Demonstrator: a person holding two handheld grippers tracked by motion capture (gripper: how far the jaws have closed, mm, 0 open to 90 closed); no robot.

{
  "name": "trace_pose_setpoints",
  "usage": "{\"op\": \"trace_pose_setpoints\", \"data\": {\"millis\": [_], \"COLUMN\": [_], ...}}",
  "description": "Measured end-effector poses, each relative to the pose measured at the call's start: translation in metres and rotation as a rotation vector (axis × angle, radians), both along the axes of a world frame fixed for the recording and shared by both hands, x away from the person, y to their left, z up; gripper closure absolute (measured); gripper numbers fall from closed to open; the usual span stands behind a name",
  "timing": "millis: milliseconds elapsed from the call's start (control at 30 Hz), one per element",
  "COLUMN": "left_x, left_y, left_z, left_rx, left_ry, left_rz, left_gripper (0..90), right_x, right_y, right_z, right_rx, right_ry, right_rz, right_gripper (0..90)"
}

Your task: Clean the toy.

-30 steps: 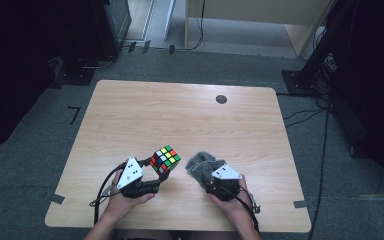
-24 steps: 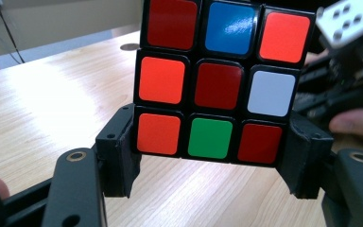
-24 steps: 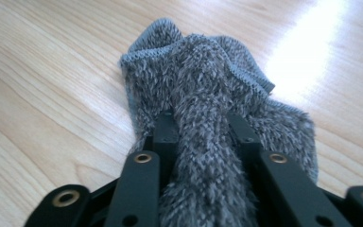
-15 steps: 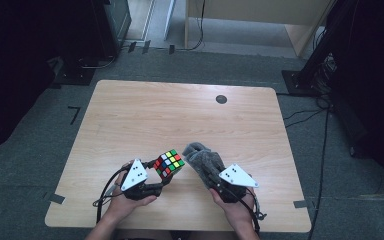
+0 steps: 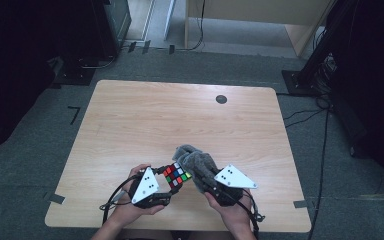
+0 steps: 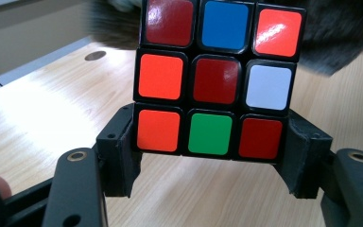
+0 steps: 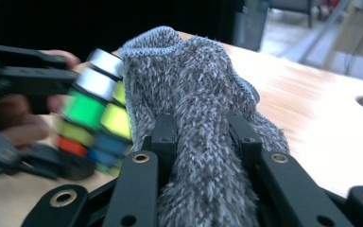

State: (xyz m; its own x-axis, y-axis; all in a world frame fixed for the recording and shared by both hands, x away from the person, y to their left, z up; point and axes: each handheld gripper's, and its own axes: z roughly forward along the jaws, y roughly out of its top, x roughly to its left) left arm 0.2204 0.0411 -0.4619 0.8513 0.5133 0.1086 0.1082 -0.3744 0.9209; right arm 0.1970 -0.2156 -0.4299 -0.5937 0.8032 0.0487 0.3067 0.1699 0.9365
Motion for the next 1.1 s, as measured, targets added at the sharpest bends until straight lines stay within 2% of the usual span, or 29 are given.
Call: {"op": "trace_pose_setpoints", "data": {"millis": [100,200,233,333,367,400,467,500,567,633,667,733,800,833,900,933,967,1033,1100], "left_x": [0.002,0.001,0.0,-0.003,-0.003,-0.003,-0.002,-0.002,-0.001,0.0,0.001,0.0,-0.001,-0.001,-0.002,-0.002,-0.002,-0.001,-0.001], "left_y": [0.001,-0.003,-0.005,-0.006,-0.006,-0.005,-0.004,-0.005,-0.011,-0.016,-0.019,-0.023,-0.025,-0.026,-0.028,-0.028,-0.028,-0.029,-0.029], "left_z": [-0.001,-0.003,-0.002,0.002,0.002,0.002,0.002,0.002,0.002,0.001,0.0,-0.001,0.001,0.002,0.001,0.001,0.001,0.0,-0.001], "left_rx": [0.033,0.062,0.056,0.04,0.048,0.048,0.04,0.063,0.135,0.205,0.235,0.279,0.283,0.296,0.336,0.332,0.33,0.321,0.322], "left_ry": [-0.003,-0.009,-0.009,-0.013,-0.019,-0.019,-0.018,-0.031,-0.043,-0.029,-0.024,-0.012,-0.003,-0.003,-0.015,-0.013,-0.007,-0.004,-0.001], "left_rz": [0.019,0.018,0.011,-0.001,0.002,0.004,0.024,0.046,0.089,0.128,0.142,0.148,0.146,0.154,0.158,0.153,0.148,0.145,0.134], "left_gripper": [34.2,34.2,34.2,34.2,34.3,34.3,34.3,34.3,34.3,34.3,34.3,34.3,34.3,34.3,34.3,34.4,34.5,34.6,34.6], "right_x": [0.001,-0.006,-0.009,-0.013,-0.011,-0.01,-0.004,-0.003,-0.006,-0.013,-0.018,-0.025,-0.029,-0.029,-0.03,-0.029,-0.029,-0.027,-0.024], "right_y": [-0.006,0.001,0.005,0.013,0.013,0.011,0.006,0.004,0.002,0.009,0.016,0.033,0.047,0.053,0.06,0.061,0.061,0.058,0.052], "right_z": [0.002,0.01,0.012,0.013,0.01,0.008,0.004,0.003,0.007,0.014,0.017,0.018,0.011,0.005,-0.002,-0.003,-0.002,0.001,0.003], "right_rx": [0.043,0.053,0.053,0.019,0.012,0.014,-0.029,-0.041,-0.022,-0.033,-0.053,-0.142,-0.226,-0.283,-0.376,-0.407,-0.432,-0.47,-0.464], "right_ry": [0.023,-0.006,-0.017,-0.03,-0.031,-0.021,0.012,0.02,0.011,-0.056,-0.092,-0.141,-0.134,-0.132,-0.161,-0.174,-0.171,-0.18,-0.179], "right_rz": [-0.021,0.011,0.031,0.053,0.046,0.036,-0.026,-0.052,-0.06,0.001,0.043,0.11,0.171,0.19,0.206,0.207,0.181,0.103,0.034], "right_gripper": [69.5,68.8,68.7,68.4,68.4,68.4,68.6,68.7,68.7,68.6,68.5,68.3,68.0,67.9,68.2,68.5,68.7,68.6,68.5]}}
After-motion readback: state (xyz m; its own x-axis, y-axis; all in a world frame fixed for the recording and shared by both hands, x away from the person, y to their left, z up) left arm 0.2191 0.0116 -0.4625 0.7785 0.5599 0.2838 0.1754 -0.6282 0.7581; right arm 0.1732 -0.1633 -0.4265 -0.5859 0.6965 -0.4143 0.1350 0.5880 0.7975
